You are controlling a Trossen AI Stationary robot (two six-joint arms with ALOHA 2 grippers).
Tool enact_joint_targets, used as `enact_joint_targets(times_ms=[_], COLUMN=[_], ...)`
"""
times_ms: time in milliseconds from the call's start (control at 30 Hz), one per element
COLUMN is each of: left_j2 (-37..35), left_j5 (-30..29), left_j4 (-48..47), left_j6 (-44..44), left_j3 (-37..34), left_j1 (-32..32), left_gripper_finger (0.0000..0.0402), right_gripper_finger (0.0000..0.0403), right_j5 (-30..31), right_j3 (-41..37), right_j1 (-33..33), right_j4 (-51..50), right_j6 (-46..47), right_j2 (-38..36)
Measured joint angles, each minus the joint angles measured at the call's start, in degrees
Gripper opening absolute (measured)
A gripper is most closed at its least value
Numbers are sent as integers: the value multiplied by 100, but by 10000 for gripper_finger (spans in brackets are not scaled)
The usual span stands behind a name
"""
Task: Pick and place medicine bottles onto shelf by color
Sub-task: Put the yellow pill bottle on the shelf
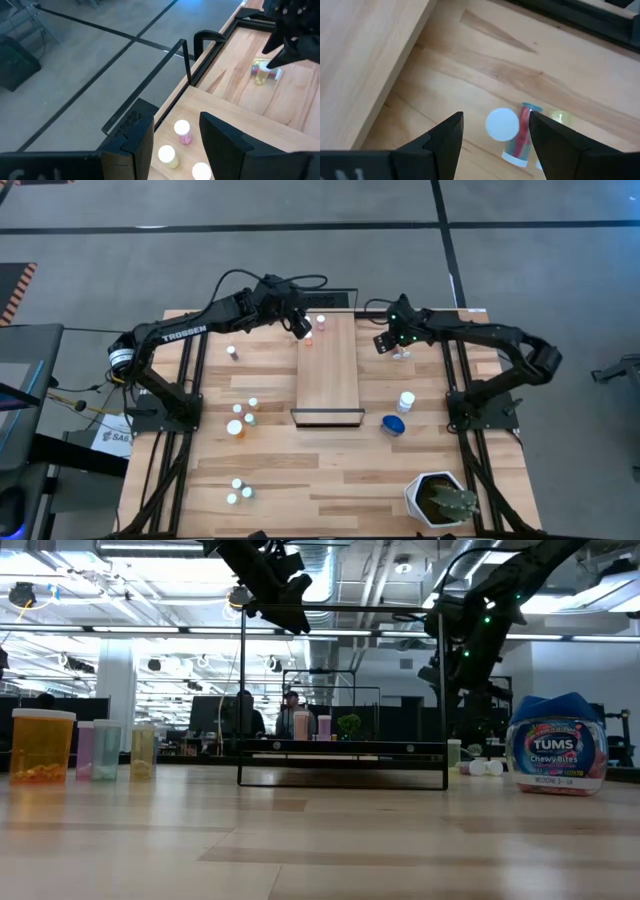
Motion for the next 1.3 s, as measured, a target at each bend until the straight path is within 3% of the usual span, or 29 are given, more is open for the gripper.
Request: enact_joint_targets(times_ms=[700, 833, 1133, 1300], left_j2=[-2, -2, -2, -4], left_j5=[-6, -6, -6, -6], left_j4=[4, 7, 6, -86], left_j6=[115, 118, 177, 178], left_j3=[0, 0, 0, 0], left_j1=[0, 0, 0, 0], left_gripper_finger=[148, 148, 148, 148], right_gripper_finger=[245, 220, 120, 116], right_j5=[168, 178, 184, 179], right_j3=[26, 21, 20, 145], right_j1=[-10, -11, -9, 14], right_j4=[121, 122, 125, -85], right_j6=[161, 166, 162, 258], right_j2=[788, 793, 784, 784])
